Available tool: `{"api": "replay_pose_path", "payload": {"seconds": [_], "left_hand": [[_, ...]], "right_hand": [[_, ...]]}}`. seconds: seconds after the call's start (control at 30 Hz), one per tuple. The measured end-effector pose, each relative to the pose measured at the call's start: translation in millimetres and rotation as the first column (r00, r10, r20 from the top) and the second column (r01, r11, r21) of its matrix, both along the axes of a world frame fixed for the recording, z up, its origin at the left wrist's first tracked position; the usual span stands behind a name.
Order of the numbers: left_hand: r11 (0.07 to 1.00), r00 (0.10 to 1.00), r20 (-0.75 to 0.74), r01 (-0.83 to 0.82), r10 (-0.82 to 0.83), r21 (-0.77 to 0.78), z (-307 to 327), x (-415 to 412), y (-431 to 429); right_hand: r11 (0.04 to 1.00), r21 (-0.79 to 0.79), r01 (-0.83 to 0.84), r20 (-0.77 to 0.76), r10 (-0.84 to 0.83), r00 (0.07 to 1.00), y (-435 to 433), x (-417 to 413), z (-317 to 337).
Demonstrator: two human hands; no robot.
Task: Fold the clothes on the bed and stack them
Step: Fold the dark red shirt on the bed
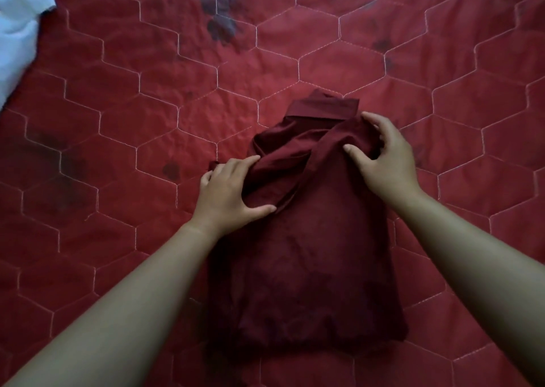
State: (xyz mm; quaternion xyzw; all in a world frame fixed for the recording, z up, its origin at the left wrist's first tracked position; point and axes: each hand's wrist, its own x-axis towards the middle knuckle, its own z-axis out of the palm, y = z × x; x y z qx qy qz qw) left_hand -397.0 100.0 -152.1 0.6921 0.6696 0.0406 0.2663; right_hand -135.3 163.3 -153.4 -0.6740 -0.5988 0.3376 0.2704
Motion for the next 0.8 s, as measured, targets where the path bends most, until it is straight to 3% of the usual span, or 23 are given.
{"api": "replay_pose_path", "payload": {"seconds": [0.17, 0.3, 0.47, 0.67, 0.73, 0.8], "left_hand": [[0.994, 0.993, 0.061, 0.103, -0.102, -0.019, -4.0, -7.3, -3.6], [0.989, 0.989, 0.023, 0.148, -0.148, 0.029, -9.6, -9.2, -10.6], [0.994, 0.967, 0.254, -0.027, -0.001, 0.107, -6.1, -4.4, -5.9], [0.925, 0.818, 0.507, -0.367, 0.271, 0.098, 26.0, 2.5, 25.0], [0.899, 0.8, 0.501, -0.428, 0.331, 0.09, 31.0, 2.7, 42.8], [0.87, 0.849, 0.326, -0.476, 0.416, 0.127, 30.1, 6.3, 58.0]], "right_hand": [[1.0, -0.022, 0.019, -0.023, -0.02, 1.0, -10.2, -0.5, -6.9], [0.998, -0.048, 0.046, -0.025, -0.047, 0.999, -14.5, -1.8, -11.5], [0.997, 0.019, 0.077, -0.052, -0.076, 0.996, -16.2, 0.1, -6.7], [0.981, 0.137, 0.138, -0.159, -0.115, 0.981, 0.6, -1.7, 21.5], [0.978, 0.146, 0.146, -0.143, -0.125, 0.982, 14.4, -5.2, 27.1], [0.986, 0.094, 0.137, -0.013, -0.137, 0.991, 26.5, -9.9, 27.5]]}}
